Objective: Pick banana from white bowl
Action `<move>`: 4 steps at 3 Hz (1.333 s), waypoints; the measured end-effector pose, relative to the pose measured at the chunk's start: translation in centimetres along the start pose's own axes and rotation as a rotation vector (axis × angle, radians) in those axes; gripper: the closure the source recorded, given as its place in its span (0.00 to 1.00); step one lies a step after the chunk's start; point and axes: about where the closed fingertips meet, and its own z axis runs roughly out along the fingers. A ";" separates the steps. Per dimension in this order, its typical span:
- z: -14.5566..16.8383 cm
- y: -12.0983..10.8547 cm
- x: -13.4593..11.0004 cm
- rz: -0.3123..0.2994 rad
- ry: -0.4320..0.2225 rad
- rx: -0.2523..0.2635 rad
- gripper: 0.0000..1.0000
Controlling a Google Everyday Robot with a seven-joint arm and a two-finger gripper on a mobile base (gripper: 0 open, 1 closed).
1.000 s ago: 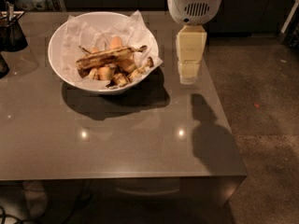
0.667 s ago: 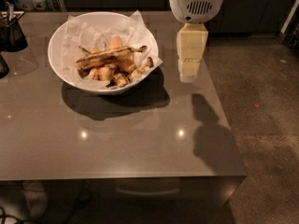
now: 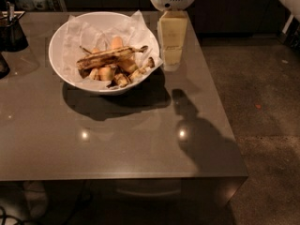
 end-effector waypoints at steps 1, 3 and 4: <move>0.9 -1.0 -1.7 -0.061 -0.025 -0.025 0.00; 2.8 -1.8 -3.7 -0.126 -0.028 -0.055 0.02; 3.7 -2.1 -4.5 -0.167 -0.011 -0.061 0.07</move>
Offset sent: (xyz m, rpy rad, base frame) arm 0.0102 0.0280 -0.0248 -0.0561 0.1399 0.1271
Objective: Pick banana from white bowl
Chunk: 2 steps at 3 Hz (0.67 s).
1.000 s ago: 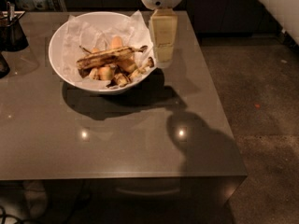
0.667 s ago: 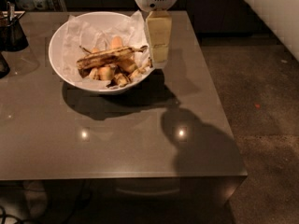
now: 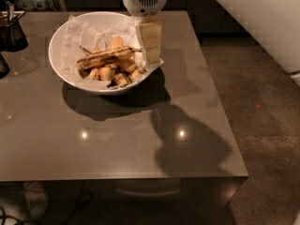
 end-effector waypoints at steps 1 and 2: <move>0.5 -0.6 -0.7 -0.043 0.012 -0.001 0.13; 1.3 -1.4 -1.3 -0.070 0.006 -0.014 0.18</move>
Offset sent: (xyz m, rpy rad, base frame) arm 0.0038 0.0084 -0.0189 -0.1059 0.1097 0.0762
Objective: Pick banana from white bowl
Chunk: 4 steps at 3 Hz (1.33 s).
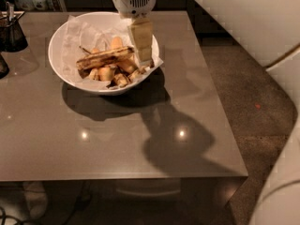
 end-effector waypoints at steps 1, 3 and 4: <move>1.0 -0.7 -0.5 -0.027 -0.017 -0.018 0.15; 3.4 -1.5 -1.6 -0.066 -0.040 -0.063 0.24; 4.2 -1.8 -2.0 -0.072 -0.042 -0.077 0.27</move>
Offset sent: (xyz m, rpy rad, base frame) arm 0.0005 0.0014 -0.0345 -0.0754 0.1628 0.0597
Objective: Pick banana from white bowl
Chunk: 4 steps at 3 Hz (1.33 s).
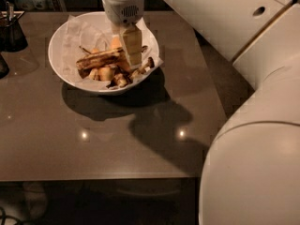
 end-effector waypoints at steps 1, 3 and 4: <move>0.5 -0.4 -0.2 -0.003 0.000 -0.010 0.30; 0.9 -0.7 -0.5 -0.009 0.005 -0.020 0.45; 1.0 -0.9 -0.5 -0.010 0.007 -0.022 0.45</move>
Offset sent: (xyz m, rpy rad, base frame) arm -0.0156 -0.0133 -0.0108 -0.0956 0.1139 -0.0078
